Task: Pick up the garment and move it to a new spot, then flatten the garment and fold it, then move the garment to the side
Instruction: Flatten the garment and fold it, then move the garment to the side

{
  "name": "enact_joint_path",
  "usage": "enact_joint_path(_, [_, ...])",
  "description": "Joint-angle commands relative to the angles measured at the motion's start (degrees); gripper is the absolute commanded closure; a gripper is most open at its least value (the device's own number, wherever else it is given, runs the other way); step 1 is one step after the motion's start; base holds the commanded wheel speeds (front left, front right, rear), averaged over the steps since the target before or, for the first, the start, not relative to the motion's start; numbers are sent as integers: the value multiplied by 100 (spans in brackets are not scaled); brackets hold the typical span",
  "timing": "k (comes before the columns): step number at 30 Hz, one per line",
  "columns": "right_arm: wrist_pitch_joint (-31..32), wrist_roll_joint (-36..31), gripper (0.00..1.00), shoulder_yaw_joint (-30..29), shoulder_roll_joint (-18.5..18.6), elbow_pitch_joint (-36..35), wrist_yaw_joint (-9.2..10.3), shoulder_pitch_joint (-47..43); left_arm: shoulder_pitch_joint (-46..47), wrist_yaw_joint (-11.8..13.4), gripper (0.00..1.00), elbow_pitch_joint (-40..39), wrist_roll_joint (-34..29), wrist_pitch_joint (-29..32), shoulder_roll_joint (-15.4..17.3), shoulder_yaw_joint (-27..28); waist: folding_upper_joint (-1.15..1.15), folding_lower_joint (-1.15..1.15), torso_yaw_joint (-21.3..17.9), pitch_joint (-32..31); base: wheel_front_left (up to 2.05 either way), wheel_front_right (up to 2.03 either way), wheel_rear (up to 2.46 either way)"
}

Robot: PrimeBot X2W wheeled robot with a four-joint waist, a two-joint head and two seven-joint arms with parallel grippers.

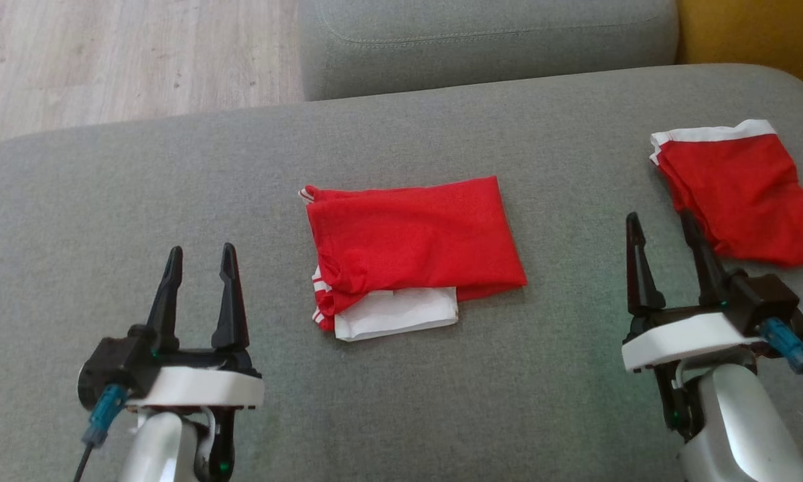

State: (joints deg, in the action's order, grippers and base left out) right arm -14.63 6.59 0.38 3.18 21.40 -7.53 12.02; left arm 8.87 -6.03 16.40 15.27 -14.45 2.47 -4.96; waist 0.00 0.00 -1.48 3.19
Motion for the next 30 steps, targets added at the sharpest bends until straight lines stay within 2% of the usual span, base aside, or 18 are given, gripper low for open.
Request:
enact_joint_path(1, [-37, 26, 0, 171, -29, -216, 4, 116, 125, 36, 0, -173, 31, -55, 41, 240, 0, 0, -10, 5, 0, 0, 0])
enact_joint_path(12, [-37, -30, 0, 267, -30, -32, 4, 239, 266, 19, 0, -214, 99, -55, 41, 91, 0, 0, 167, 204, 0, 0, 0])
enact_joint_path(18, [68, -17, 0, 674, -30, 808, 4, 753, 429, 1, 0, -191, 122, -55, 41, 11, 0, 0, 387, 531, 0, 0, 0])
enact_joint_path(22, [391, 424, 0, 950, -30, 1515, 4, 1185, 554, -6, 0, -155, 145, -55, 41, -60, 0, 0, 546, 711, 0, 0, 0])
enact_joint_path(30, [611, 935, 0, 1392, -30, 2722, 4, 1925, 752, -1, 0, -115, 237, -55, 41, -283, 0, 0, 851, 890, 0, 0, 0])
